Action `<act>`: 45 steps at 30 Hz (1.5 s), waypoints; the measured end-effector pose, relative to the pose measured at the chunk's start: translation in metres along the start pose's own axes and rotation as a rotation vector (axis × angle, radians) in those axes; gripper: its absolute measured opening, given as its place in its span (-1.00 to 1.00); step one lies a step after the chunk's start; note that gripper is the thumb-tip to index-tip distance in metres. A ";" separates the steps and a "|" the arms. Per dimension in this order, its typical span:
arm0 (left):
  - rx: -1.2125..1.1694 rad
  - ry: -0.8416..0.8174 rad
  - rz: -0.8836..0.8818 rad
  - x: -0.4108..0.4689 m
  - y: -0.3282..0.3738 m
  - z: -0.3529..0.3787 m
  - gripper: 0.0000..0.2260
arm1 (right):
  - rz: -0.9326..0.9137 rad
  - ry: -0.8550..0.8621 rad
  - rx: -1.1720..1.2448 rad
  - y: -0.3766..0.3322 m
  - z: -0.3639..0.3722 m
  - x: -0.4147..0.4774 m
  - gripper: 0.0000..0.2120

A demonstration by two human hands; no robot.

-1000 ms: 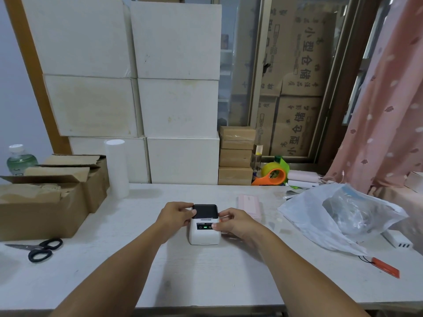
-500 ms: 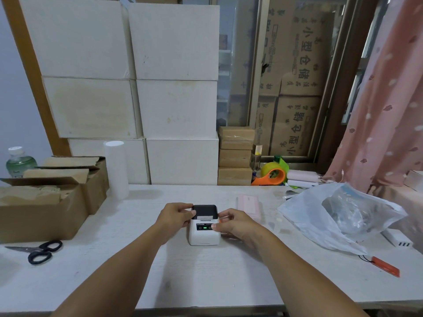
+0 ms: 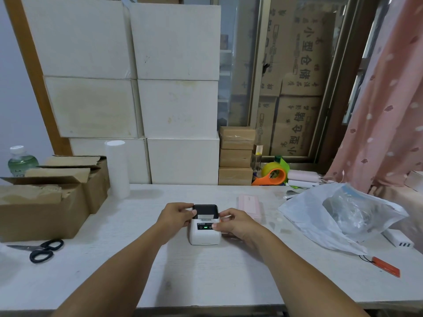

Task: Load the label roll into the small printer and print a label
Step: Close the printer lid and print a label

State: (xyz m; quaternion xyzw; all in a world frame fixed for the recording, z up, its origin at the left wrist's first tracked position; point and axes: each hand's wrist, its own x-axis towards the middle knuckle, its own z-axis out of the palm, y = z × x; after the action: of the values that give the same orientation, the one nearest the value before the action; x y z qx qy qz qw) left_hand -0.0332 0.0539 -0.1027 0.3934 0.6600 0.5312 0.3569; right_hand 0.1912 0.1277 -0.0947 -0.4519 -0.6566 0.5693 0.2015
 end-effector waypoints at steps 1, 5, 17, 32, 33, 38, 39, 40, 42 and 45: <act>0.000 0.001 -0.001 0.000 -0.001 0.000 -0.63 | -0.002 0.000 0.000 0.000 0.000 -0.001 -0.47; -0.014 -0.006 -0.006 0.003 -0.003 -0.001 -0.62 | 0.004 0.009 -0.013 -0.001 0.001 -0.001 -0.40; 0.023 -0.007 -0.005 0.002 0.001 0.000 -0.64 | 0.021 0.026 -0.040 -0.007 0.002 -0.005 -0.44; 0.013 0.008 -0.004 0.002 -0.001 0.000 -0.62 | 0.034 0.044 -0.067 -0.015 0.008 -0.005 -0.56; 0.011 0.006 -0.004 0.002 -0.001 0.000 -0.62 | 0.033 0.040 -0.066 -0.013 0.007 -0.004 -0.56; 0.009 0.008 0.003 0.000 0.001 0.000 -0.63 | 0.003 0.046 -0.061 -0.004 0.003 -0.001 -0.53; 0.006 0.007 0.003 0.000 0.001 0.000 -0.63 | 0.002 0.045 -0.061 -0.004 0.002 -0.001 -0.53; 0.002 0.007 0.001 -0.001 0.001 0.000 -0.63 | 0.002 0.041 -0.059 -0.004 0.002 -0.001 -0.53; -0.005 0.012 0.000 -0.002 0.001 0.000 -0.62 | 0.006 0.034 -0.053 -0.005 0.002 -0.001 -0.53; -0.015 0.011 0.003 -0.004 0.002 0.001 -0.63 | 0.006 0.035 -0.028 -0.002 0.002 -0.001 -0.47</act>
State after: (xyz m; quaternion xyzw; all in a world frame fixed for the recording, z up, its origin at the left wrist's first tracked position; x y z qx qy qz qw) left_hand -0.0308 0.0511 -0.1011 0.3888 0.6575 0.5386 0.3557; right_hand 0.1891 0.1256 -0.0930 -0.4665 -0.6594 0.5528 0.2048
